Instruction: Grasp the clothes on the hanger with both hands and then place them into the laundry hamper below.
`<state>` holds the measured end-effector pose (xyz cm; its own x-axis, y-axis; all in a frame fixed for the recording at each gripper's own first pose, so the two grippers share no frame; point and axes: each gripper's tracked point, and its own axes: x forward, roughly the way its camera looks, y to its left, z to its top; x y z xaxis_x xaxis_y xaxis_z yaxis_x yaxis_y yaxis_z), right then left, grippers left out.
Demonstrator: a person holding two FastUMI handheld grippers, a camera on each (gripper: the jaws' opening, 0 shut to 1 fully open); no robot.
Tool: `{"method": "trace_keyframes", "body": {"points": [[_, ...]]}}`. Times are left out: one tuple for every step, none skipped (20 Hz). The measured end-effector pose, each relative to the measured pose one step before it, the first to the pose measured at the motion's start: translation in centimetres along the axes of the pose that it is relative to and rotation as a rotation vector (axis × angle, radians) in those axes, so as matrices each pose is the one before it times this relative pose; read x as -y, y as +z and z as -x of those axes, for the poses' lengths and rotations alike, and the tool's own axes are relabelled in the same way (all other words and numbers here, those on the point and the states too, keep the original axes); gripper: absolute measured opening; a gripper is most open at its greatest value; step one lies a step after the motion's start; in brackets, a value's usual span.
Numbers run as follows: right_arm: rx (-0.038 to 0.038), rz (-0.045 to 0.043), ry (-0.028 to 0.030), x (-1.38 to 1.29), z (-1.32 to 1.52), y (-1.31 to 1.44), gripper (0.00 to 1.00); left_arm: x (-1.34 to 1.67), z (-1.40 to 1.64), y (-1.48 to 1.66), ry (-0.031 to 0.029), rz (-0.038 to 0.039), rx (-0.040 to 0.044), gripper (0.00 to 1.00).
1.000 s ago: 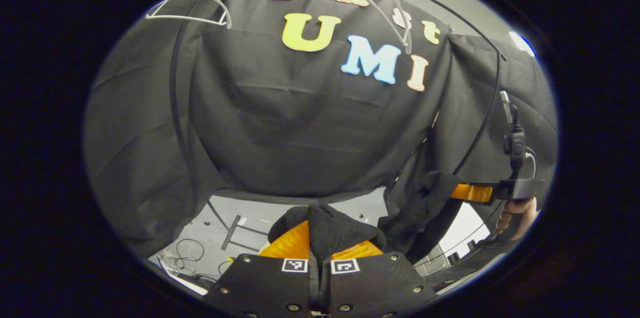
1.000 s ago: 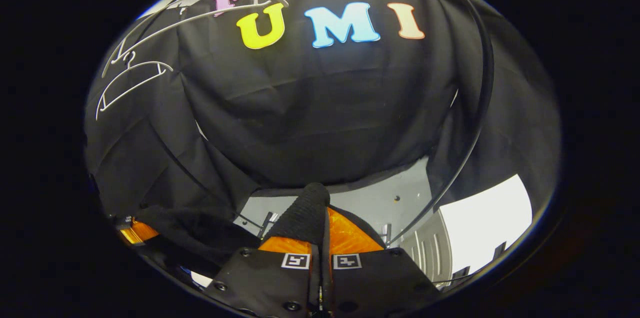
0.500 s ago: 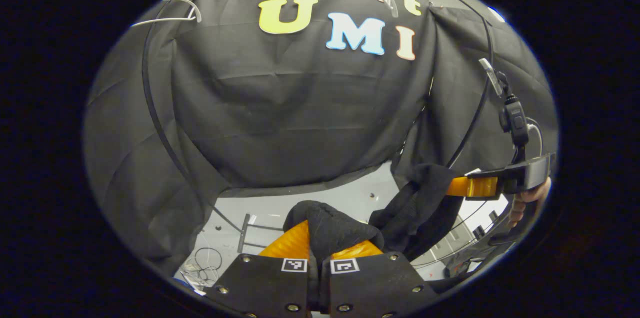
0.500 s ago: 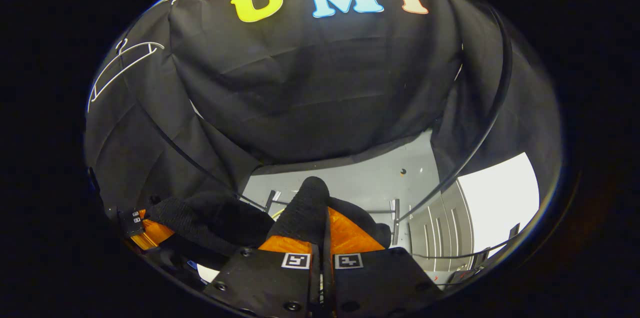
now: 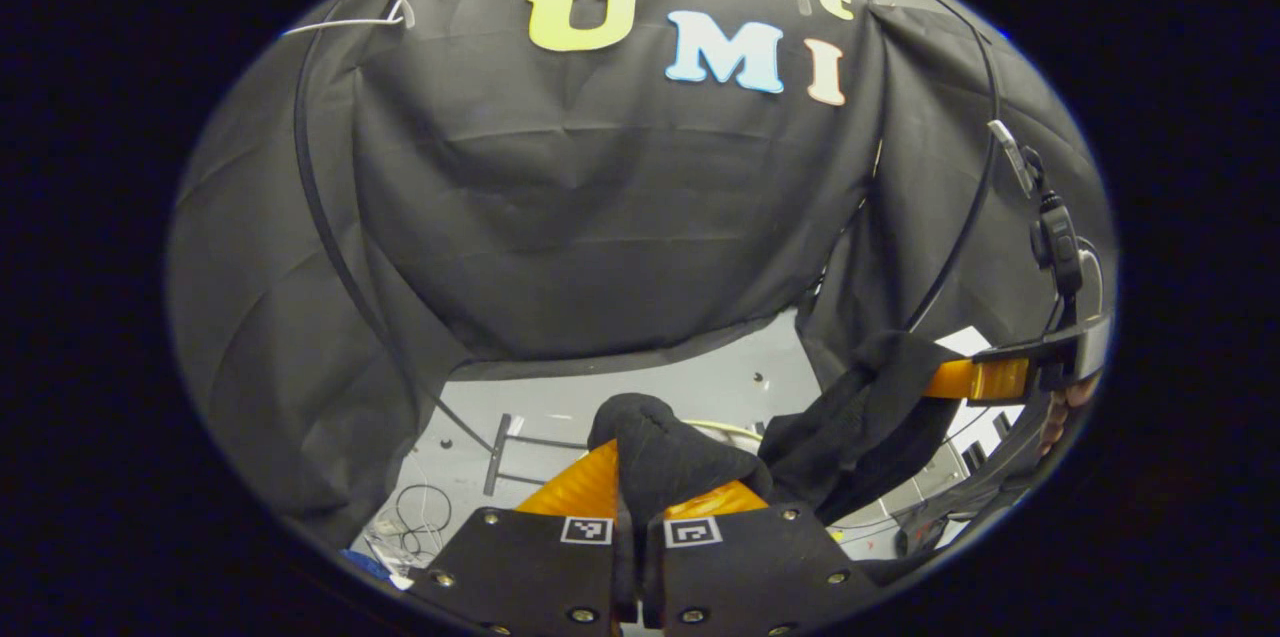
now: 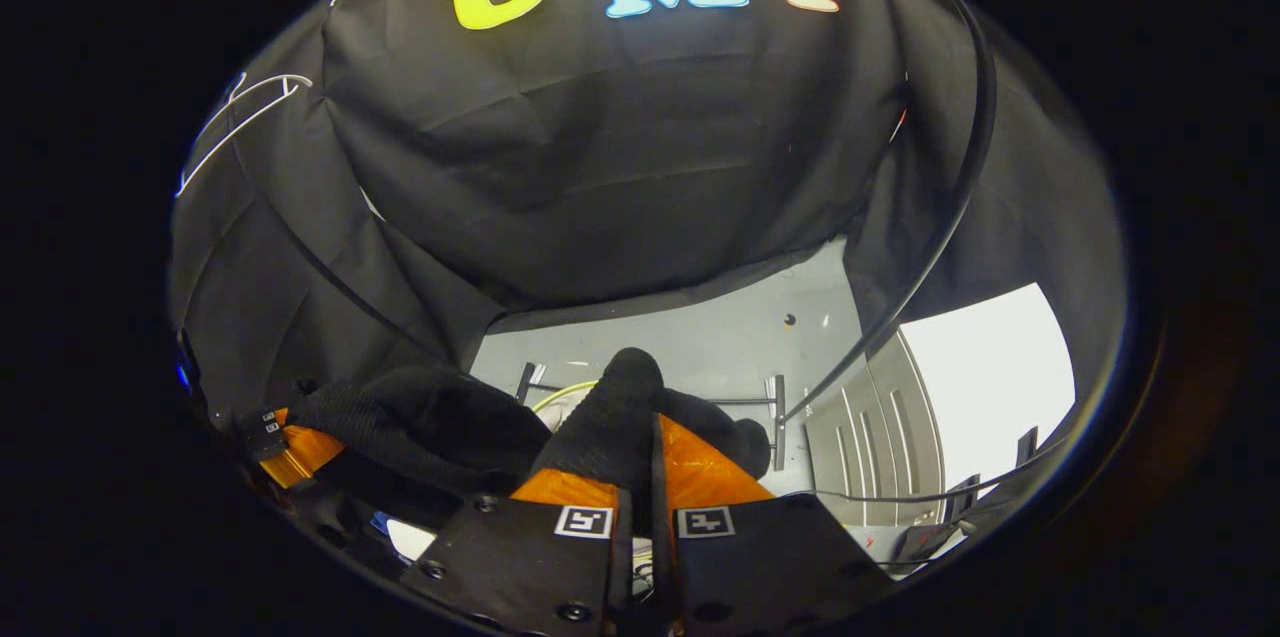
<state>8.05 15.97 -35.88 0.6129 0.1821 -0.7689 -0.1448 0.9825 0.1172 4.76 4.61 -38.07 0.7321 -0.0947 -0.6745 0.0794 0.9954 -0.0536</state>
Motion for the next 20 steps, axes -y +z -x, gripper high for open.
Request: {"method": "trace_keyframes", "body": {"points": [[-0.00661,0.0007,-0.00253,-0.091,-0.199,-0.12,0.1,0.001,-0.033,-0.161,0.00465,-0.00045,-0.00782,0.07],[-0.00721,-0.00103,-0.00179,-0.013,0.304,-0.44,0.17,-0.024,-0.047,-0.432,0.00626,0.00183,-0.00727,0.03],[-0.00523,-0.0015,-0.00327,-0.024,-0.001,-0.262,0.28,-0.001,-0.025,-0.309,0.00651,0.00497,-0.01022,0.07],[0.00061,-0.00365,0.01356,-0.175,0.131,-0.113,0.19,-0.15,-0.186,-0.202,0.01525,0.00791,-0.00747,0.07],[0.00144,-0.00042,0.00937,-0.216,0.072,0.031,0.19,-0.405,-0.238,-0.555,0.01339,0.01039,-0.01407,0.08],[0.00257,0.00385,0.00267,-0.101,0.078,-0.112,0.36,-0.569,0.306,-0.708,0.0103,0.01281,-0.01233,0.1],[0.00427,0.00593,-0.00156,0.042,0.094,0.009,0.4,-0.038,0.056,-0.259,-0.00514,0.01188,-0.00403,0.19],[0.00203,0.0045,0.0044,0.02,0.11,-0.028,0.39,0.067,0.22,-0.447,-0.00921,0.01161,-0.00444,0.25],[-0.00012,0.00367,-0.00205,0.155,0.161,-0.026,0.47,0.054,0.086,0.069,-0.00436,0.00759,0.00829,0.33],[0.00381,-0.00064,0.00518,0.013,-0.005,-0.051,0.46,0.031,0.132,0.283,-0.00611,0.0033,0.00887,0.4],[0.00366,-0.00277,0.0053,-0.084,0.122,-0.002,0.55,0.068,0.158,0.141,-0.00156,-0.00118,0.00372,0.57],[0.00278,0.00167,-0.00916,0.252,0.214,-0.157,0.7,-0.113,0.349,0.036,0.00807,-0.00424,-0.00161,0.75],[0.00575,0.00165,-0.00721,0.337,0.42,0.021,0.85,-0.341,0.147,-0.126,0.01492,-0.00647,-0.00244,0.92],[0.00631,0.0005,-0.01483,0.489,0.32,-0.191,1.0,-0.264,0.057,-0.132,0.00761,-0.00416,-0.00005,0.94],[0.00586,-0.00087,-0.00959,0.514,0.487,-0.092,0.99,0.047,0.22,-0.088,-0.00118,0.00002,-0.00295,0.92],[0.00498,-0.00322,-0.00683,0.504,0.576,-0.374,0.98,0.208,0.484,-0.236,-0.00413,-0.00017,-0.00254,0.94],[0.00674,-0.00441,-0.00905,0.653,0.567,-0.079,0.98,0.171,0.463,-0.052,-0.00114,-0.00291,-0.00029,0.96],[0.00588,-0.00499,-0.00933,0.738,0.538,-0.042,0.98,0.159,0.418,-0.035,0.00097,-0.00778,0.00073,0.95],[0.00767,-0.00399,-0.01169,0.804,0.519,0.173,0.98,0.187,0.354,0.197,0.00392,-0.01165,0.005,0.94],[0.01069,-0.00231,-0.01356,0.872,0.43,0.161,0.98,0.159,0.571,0.204,0.00597,-0.01325,0.00671,0.94]]}}
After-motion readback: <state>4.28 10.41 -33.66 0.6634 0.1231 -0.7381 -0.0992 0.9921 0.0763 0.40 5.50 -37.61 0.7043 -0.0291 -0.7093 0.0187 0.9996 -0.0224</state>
